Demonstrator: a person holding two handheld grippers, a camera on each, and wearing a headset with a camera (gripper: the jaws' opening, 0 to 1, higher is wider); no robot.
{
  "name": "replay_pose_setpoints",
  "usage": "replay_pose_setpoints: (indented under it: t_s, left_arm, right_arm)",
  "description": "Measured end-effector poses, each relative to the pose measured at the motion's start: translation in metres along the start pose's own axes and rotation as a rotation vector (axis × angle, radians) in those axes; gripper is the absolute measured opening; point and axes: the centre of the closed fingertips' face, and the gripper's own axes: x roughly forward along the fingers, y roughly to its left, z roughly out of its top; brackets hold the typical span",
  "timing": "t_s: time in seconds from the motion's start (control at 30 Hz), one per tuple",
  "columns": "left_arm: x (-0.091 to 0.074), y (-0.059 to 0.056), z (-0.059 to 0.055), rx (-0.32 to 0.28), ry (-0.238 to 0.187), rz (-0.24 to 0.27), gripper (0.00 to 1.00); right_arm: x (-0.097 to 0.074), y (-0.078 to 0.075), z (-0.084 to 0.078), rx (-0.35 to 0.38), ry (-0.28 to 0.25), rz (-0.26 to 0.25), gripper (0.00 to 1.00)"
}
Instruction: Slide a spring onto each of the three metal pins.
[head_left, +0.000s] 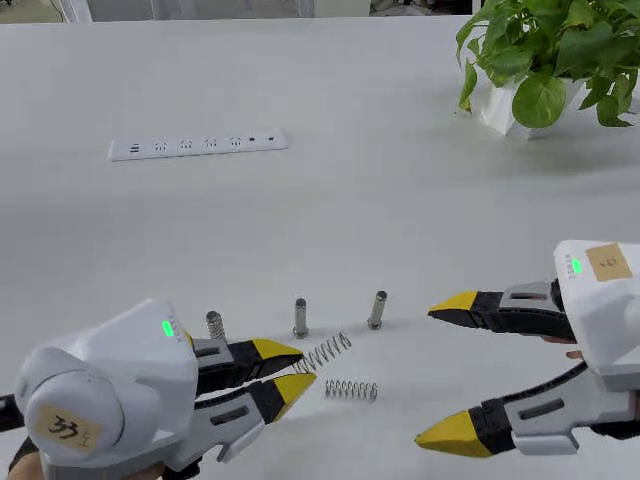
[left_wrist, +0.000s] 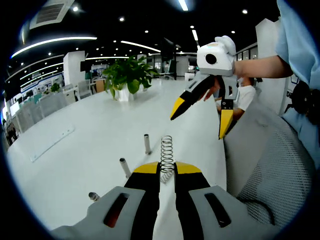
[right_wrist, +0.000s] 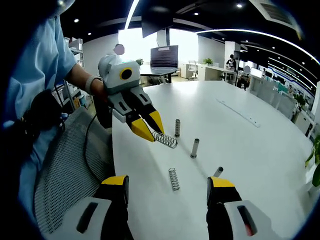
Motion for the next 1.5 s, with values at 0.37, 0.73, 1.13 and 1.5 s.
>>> replay_pose_setpoints:
  t_s: [0.37, 0.73, 1.13, 1.5]
  left_arm:
    - [-0.002, -0.017, 0.007, 0.048, 0.000, -0.083, 0.07]
    - [-0.004, -0.028, 0.004, 0.055, 0.006, -0.151, 0.07]
    - [-0.005, -0.036, 0.008, 0.075, -0.007, -0.198, 0.07]
    - [-0.005, -0.041, 0.007, 0.074, -0.006, -0.216, 0.07]
  right_arm:
    - [0.006, 0.005, 0.021, -0.042, -0.017, 0.103, 0.44]
    - [0.010, 0.018, 0.025, -0.011, -0.023, 0.249, 0.20]
    - [0.011, 0.031, 0.026, 0.048, -0.015, 0.343, 0.11]
    - [0.012, 0.032, 0.023, 0.071, -0.009, 0.367, 0.07]
